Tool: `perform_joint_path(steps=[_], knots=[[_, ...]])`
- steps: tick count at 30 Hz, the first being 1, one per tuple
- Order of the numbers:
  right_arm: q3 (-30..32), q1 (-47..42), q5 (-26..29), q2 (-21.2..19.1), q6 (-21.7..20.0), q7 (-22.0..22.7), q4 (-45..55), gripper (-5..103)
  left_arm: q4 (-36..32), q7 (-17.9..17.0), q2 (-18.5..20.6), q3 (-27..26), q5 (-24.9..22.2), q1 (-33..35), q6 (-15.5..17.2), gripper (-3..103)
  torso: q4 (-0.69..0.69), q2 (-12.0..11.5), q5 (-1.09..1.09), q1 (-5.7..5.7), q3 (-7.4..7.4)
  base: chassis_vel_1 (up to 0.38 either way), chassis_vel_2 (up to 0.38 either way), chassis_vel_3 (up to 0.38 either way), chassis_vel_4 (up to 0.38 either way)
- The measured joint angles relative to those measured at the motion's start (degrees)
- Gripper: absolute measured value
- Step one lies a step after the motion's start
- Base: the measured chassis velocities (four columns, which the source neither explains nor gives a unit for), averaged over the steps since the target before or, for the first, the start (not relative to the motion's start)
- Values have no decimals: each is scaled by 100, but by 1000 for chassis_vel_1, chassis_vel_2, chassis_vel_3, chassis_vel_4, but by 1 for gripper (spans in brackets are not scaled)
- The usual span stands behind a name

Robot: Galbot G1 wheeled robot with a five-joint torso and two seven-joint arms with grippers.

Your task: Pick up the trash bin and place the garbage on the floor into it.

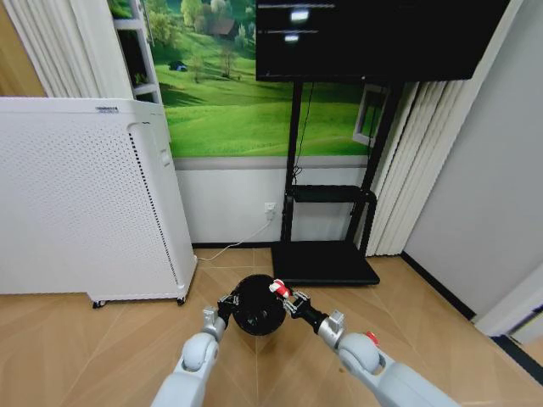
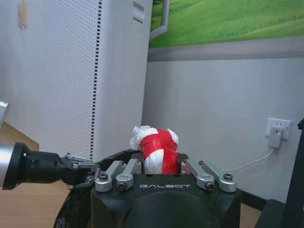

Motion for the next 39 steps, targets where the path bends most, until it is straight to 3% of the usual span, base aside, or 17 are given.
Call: perform_joint_path(steps=[7, 15, 16, 18, 19, 21, 25, 31, 34, 39], knots=[[-192, 174, -269, 288, 173, -204, -328, 32, 234, -33, -287, 263, 91, -188, -2, 5, 0, 0, 0, 0, 0, 0, 0, 0, 0], [-242, 242, -313, 326, 251, -203, -434, 28, 281, -48, -332, 334, 106, -247, -3, 5, 1, 0, 0, 0, 0, 0, 0, 0, 0], [-243, 246, -311, 324, 227, -209, -437, 37, 284, -48, -338, 335, 121, -241, -3, 5, 0, 0, 0, 0, 0, 0, 0, 0, 0], [-242, 248, -299, 323, 189, -214, -437, 37, 284, -48, -340, 335, 127, -231, -2, 5, 0, 0, 0, 0, 0, 0, 0, 0, 0], [-235, 255, -278, 322, 137, -234, -437, 42, 285, -46, -341, 336, 135, -216, -2, 5, 0, 0, 0, 0, 0, 0, 0, 0, 0], [-226, 281, -258, 317, 114, -269, -437, 59, 284, -43, -339, 327, 139, -208, -2, 5, 1, 0, 0, 0, 0, 0, 0, 0, 0], [-226, 298, -250, 309, 106, -277, -437, 64, 283, -41, -331, 317, 139, -209, -2, 5, 1, 0, 0, 0, 0, 0, 0, 0, 0], [-193, 288, -232, 318, 63, -229, -392, 91, 232, -38, -317, 290, 136, -209, -3, 5, 0, 0, 0, 0, 0, 0, 0, 0, 0], [-46, 257, -162, 350, -25, -4, -357, 99, 112, -38, -258, 238, 123, -153, -2, 5, 0, 0, -1, 0, 0, 0, 0, 0, 0], [413, 195, 14, 350, -220, 249, -390, 100, -265, -39, 11, -56, 84, 72, 27, 5, 0, 0, -1, 0, -1, 0, 0, 0, 0]])
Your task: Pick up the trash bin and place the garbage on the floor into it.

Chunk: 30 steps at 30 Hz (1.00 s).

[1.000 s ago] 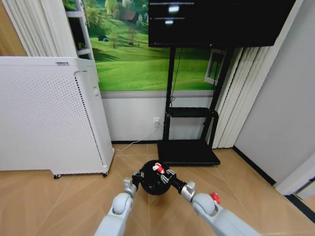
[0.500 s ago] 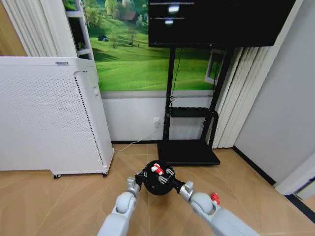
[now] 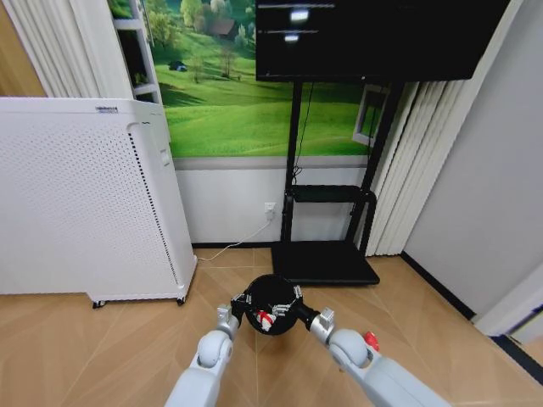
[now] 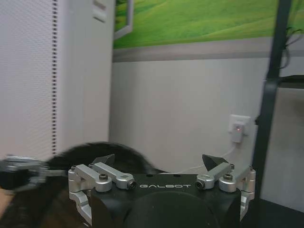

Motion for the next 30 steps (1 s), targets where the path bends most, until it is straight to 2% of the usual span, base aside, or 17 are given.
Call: perform_joint_path(steps=[4, 7, 11, 13, 14, 17, 18, 21, 26, 30], knots=[[335, -61, 82, -65, -80, 58, -133, 100, -356, -21, 254, -306, -74, 262, 67, 5, 1, 0, 0, 0, 0, 0, 0, 0, 0], [703, -122, 92, -74, -189, 383, -450, 100, -982, -37, 692, -834, -209, 784, 98, 5, 0, 0, -1, 0, 0, 0, 0, 0, 0], [858, -141, 54, -19, -317, 656, -670, 100, -1360, -44, 918, -1199, -274, 1154, 98, 5, 2, 0, 0, 0, 0, 0, 0, 0, 0], [1002, -166, -18, 66, -566, 1014, -884, 100, -1682, -35, 1176, -1528, -382, 1554, 99, 5, 1, 0, -1, 0, 0, 0, 0, 0, 0], [1002, -166, -18, 66, -566, 1014, -884, 100, -1682, -35, 1176, -1528, -382, 1554, 99, 5, 1, 0, -1, 0, 0, 0, 0, 0, 0], [1134, -216, 55, 178, -1118, 1577, -983, 100, -1940, -15, 1498, -1852, -540, 1935, 84, 5, 0, 0, 0, 0, 0, 0, 0, 0, 0], [1134, -216, 55, 178, -1118, 1577, -983, 100, -1940, -15, 1498, -1852, -540, 1935, 84, 5, 0, 0, 0, 0, 0, 0, 0, 0, 0], [1223, -291, 216, 304, -1577, 2113, -1027, 100, -2137, 40, 1753, -2100, -693, 2216, 16, 5, 0, 0, -1, 0, 0, 0, 0, 0, 0], [1280, -333, 207, 433, -1687, 2290, -1138, 100, -2253, 49, 1857, -2335, -825, 2331, 9, 5, -1, 0, -1, 0, 0, 0, 0, 0, 0], [1364, -339, 67, 598, -1635, 2399, -1379, 100, -2322, -18, 1872, -2807, -989, 2470, 37, 5, 0, 0, 0, 0, 0, 0, 0, 0, 0]])
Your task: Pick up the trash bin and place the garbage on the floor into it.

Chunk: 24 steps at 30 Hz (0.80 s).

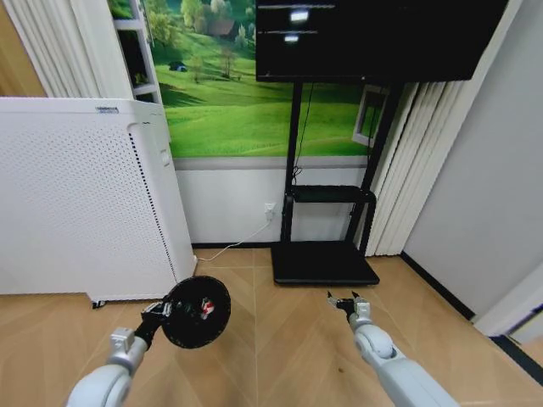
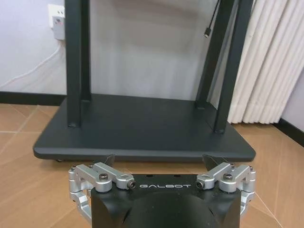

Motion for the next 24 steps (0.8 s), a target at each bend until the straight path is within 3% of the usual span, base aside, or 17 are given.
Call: perform_joint_path(steps=[5, 15, 24], knots=[[-2, 14, -26, 72, 154, -138, -180, 100, 94, -2, -13, -281, -56, 161, -55, 5, 2, 0, 0, 0, 0, 0, 0, 0, 0], [-127, 112, 26, 173, 145, -189, -375, 100, 109, 5, -105, -154, 10, 99, -83, 5, 0, 0, 1, 0, 1, -5, -3, 2, 6], [-127, 109, 62, 131, 190, -318, -416, 100, 109, -1, -114, -125, 16, 65, -74, 5, 1, 0, 1, 0, 1, -126, -139, 127, 134]])
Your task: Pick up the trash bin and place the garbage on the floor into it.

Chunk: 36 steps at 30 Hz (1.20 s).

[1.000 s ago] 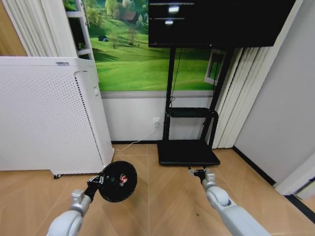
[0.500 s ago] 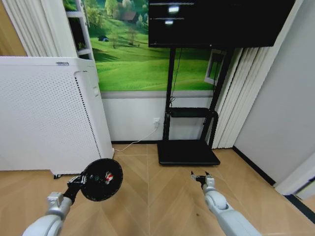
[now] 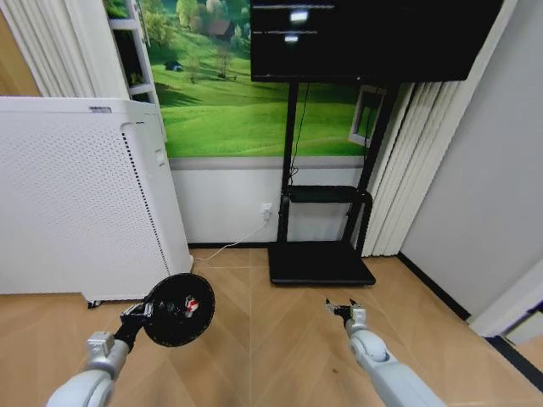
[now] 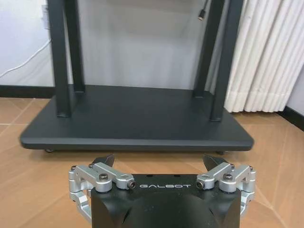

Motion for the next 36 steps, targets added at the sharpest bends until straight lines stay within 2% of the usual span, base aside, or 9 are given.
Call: perform_joint_path(steps=[3, 4, 5, 6, 10, 12, 16, 23, 36], knots=[[2, 0, 23, -18, 65, -63, -44, 100, 4, 1, -24, 20, 7, -5, 0, 5, -1, 0, 1, 0, 0, -213, -232, 217, 224], [-33, 23, 12, -6, 236, -64, -104, 100, 13, 0, -35, 43, 12, -20, 1, 5, -1, 0, -3, 1, 0, -220, -219, 222, 243], [-33, 23, 12, -6, 236, -64, -104, 100, 13, 0, -35, 43, 12, -20, 1, 5, -1, 0, -3, 1, 0, -220, -219, 222, 243], [-51, 41, -37, 13, 358, -64, -156, 100, 22, 2, -37, 60, 14, -35, 4, 5, -2, 0, 3, 0, 0, -220, -201, 235, 225], [-104, 83, -89, 31, 415, -64, -198, 100, 53, 2, -37, 91, 16, -84, 9, 5, -3, 0, -1, 0, 0, -153, -152, 177, 141], [-123, 109, -109, 40, 415, -55, -224, 100, 60, 2, -36, 97, 16, -99, 10, 5, -1, 0, 3, 0, 0, -32, -72, 42, 61], [-179, 180, -150, 46, 415, -43, -283, 100, 85, -4, -40, 116, 29, -114, 11, 5, 3, 0, -4, 0, 0, 24, 34, -22, -22], [-249, 240, 6, 8, 262, -54, -297, 100, 115, -9, -88, 131, 72, -113, 11, 5, 0, 0, 1, 0, 0, 35, 43, -26, -22], [-380, 242, -110, -16, 138, -105, -509, 100, 133, -9, -127, 204, 122, -119, 11, 5, 1, 0, 0, 0, 0, -74, -76, 73, 71]])
